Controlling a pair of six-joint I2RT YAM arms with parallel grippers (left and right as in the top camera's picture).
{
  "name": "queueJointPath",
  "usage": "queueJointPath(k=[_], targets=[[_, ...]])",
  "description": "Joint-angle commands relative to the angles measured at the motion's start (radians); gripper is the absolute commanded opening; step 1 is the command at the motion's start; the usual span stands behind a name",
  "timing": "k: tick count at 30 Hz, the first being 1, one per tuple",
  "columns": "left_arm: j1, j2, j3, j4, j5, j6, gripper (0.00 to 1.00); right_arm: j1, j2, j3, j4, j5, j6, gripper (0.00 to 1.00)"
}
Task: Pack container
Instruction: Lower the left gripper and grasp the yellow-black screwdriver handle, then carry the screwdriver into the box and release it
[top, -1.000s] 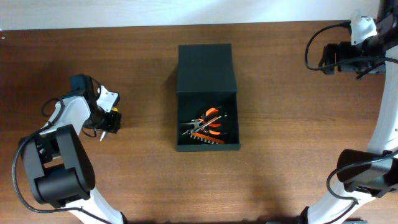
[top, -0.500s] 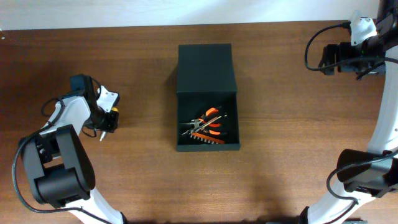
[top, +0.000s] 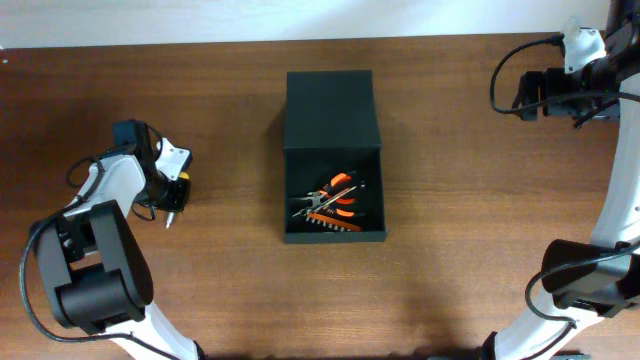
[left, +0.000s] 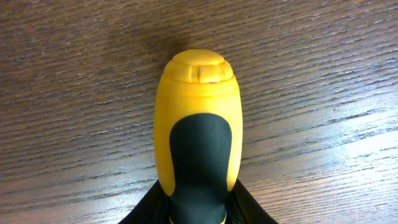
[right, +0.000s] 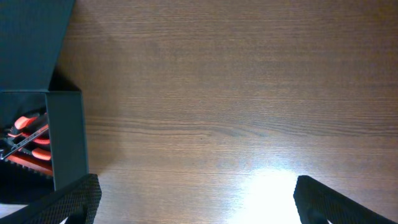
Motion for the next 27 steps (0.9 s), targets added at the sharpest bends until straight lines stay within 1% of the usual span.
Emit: queueJointPath(k=[1, 3, 6, 9, 16, 20, 22, 27], targets=[[0.010, 0.087, -0.055, -0.008, -0.047, 0.002, 0.17, 0.001, 0.002, -0.003, -0.003, -0.002, 0.008, 0.99], [0.010, 0.087, -0.055, -0.008, -0.048, 0.002, 0.13, 0.001, 0.002, -0.003, -0.003, -0.002, 0.008, 0.99], [0.010, 0.087, -0.055, -0.008, -0.048, 0.002, 0.11, 0.001, 0.002, -0.003, -0.003, -0.002, 0.008, 0.99], [0.010, 0.087, -0.055, -0.008, -0.048, 0.002, 0.02, 0.001, 0.002, -0.003, -0.003, -0.002, 0.008, 0.99], [0.008, 0.086, -0.041, -0.019, -0.045, 0.002, 0.02, 0.001, 0.002, -0.003, -0.002, -0.002, 0.008, 0.99], [-0.008, 0.067, 0.043, -0.103, -0.013, -0.003, 0.02, 0.001, 0.002, -0.003, -0.003, -0.002, 0.008, 0.99], [-0.027, 0.046, 0.112, -0.166, -0.005, -0.026, 0.02, 0.001, 0.002, -0.003, -0.003, -0.002, 0.008, 0.99], [-0.113, -0.018, 0.327, -0.346, 0.001, -0.028, 0.02, 0.001, 0.002, -0.003, -0.003, -0.003, 0.008, 0.99]])
